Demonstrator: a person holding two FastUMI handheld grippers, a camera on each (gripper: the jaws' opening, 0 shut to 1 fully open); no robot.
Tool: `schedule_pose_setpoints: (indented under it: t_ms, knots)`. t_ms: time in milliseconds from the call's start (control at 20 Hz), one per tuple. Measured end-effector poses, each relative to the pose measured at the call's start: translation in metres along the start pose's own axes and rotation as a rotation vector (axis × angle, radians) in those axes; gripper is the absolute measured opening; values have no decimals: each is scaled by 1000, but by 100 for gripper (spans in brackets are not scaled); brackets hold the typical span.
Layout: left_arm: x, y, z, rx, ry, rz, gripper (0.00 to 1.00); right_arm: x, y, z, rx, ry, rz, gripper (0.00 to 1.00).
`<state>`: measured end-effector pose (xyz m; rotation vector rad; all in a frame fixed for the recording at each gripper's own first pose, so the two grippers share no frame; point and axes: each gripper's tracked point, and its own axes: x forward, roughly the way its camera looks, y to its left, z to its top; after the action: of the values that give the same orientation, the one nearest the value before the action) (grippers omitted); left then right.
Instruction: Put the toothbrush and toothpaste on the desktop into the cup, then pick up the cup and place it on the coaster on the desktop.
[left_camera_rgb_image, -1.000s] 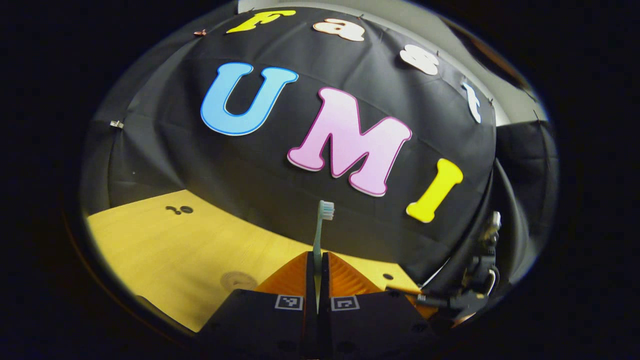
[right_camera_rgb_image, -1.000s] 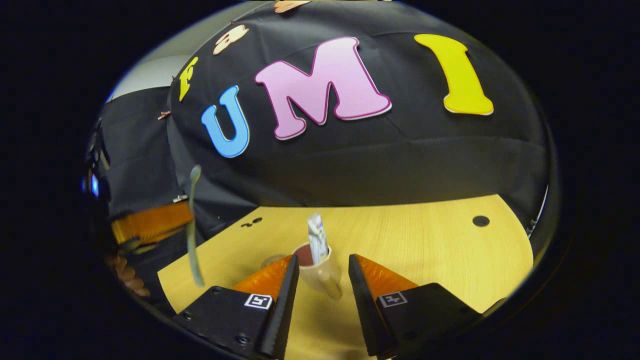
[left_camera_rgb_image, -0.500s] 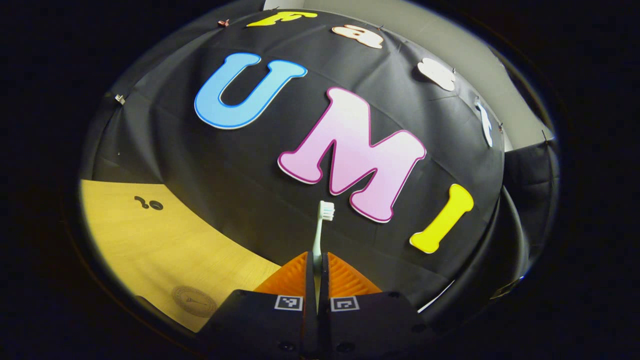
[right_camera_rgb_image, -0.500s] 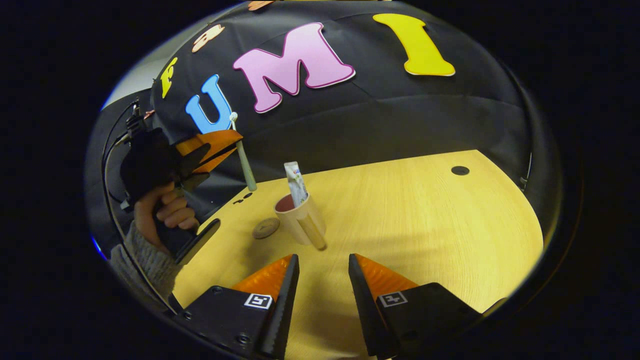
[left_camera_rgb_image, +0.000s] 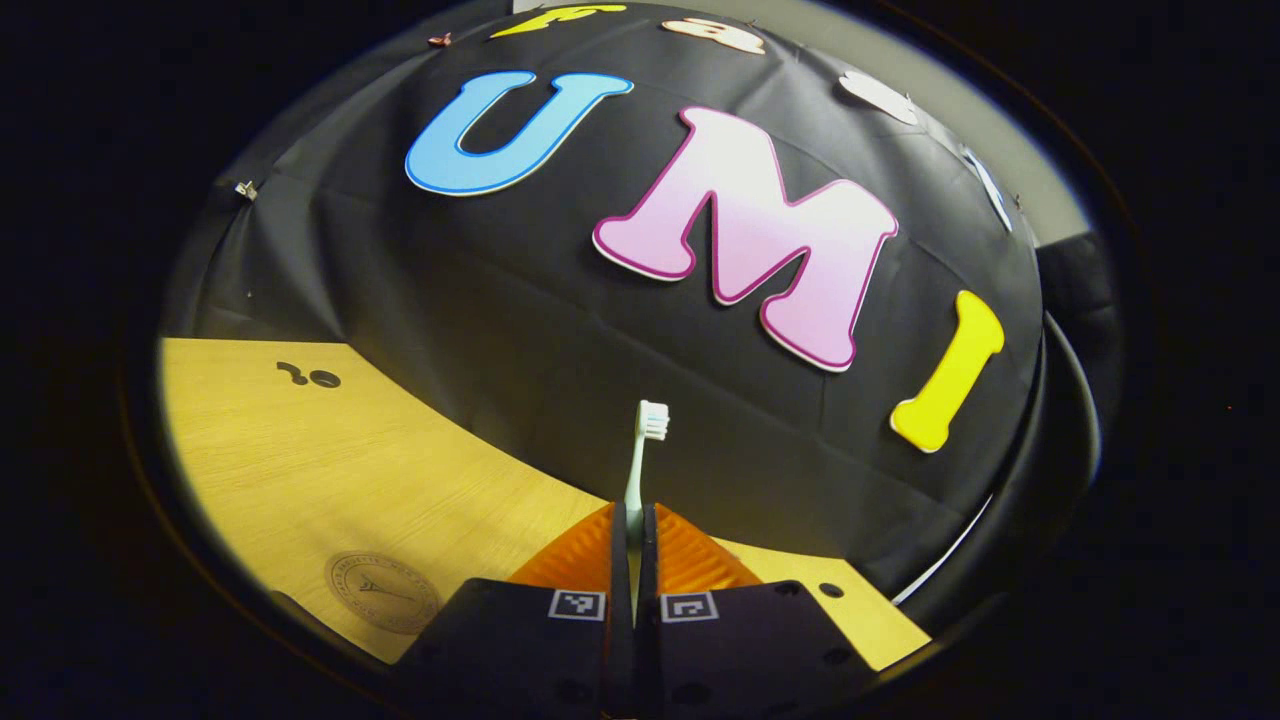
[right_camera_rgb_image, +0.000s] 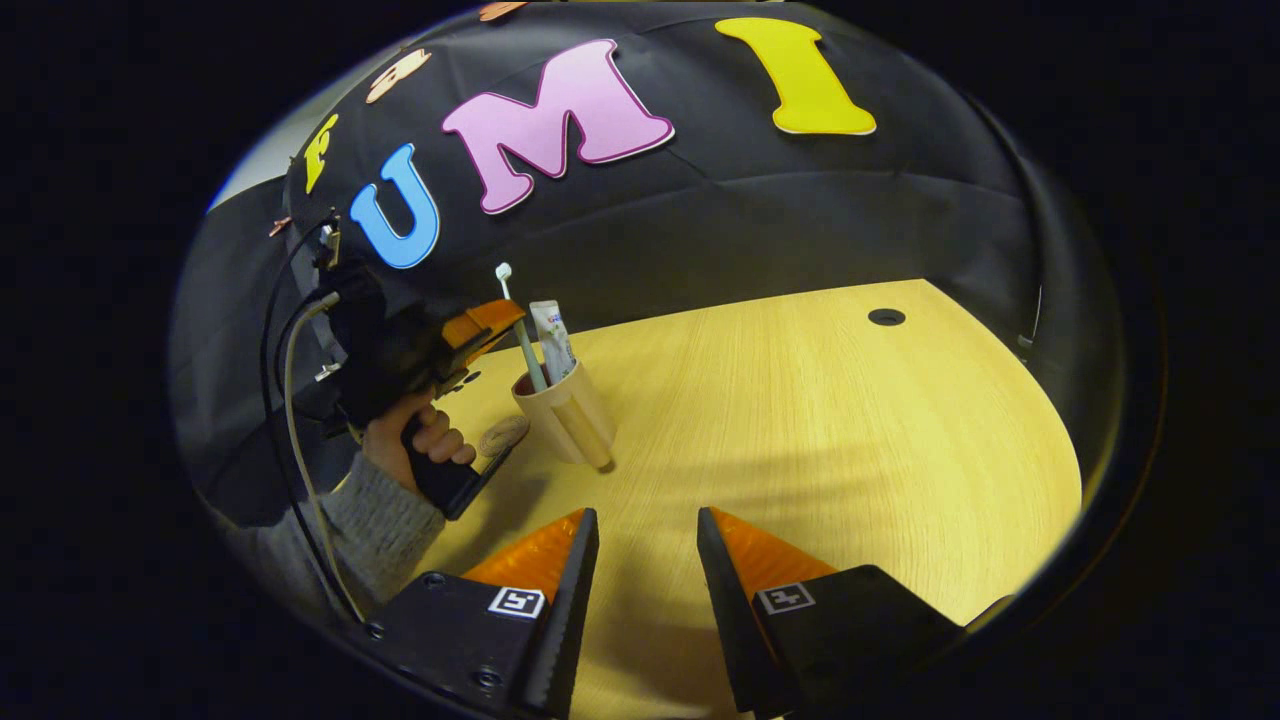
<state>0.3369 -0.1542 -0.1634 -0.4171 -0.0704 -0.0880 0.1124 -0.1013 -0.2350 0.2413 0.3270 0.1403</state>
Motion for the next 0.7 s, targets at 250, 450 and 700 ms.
schedule_pose_setpoints:
  t_ms: [250,450,700]
  knots:
    - [-7,6,-23,39,7,14,6,8,-2,-4,-7,19,-9,62]
    - [-12,4,-43,115,43,-7,7,11,-4,-6,2,36,-17,62]
    - [-24,-1,-40,108,58,-71,21,11,-1,-3,-38,85,-6,69]
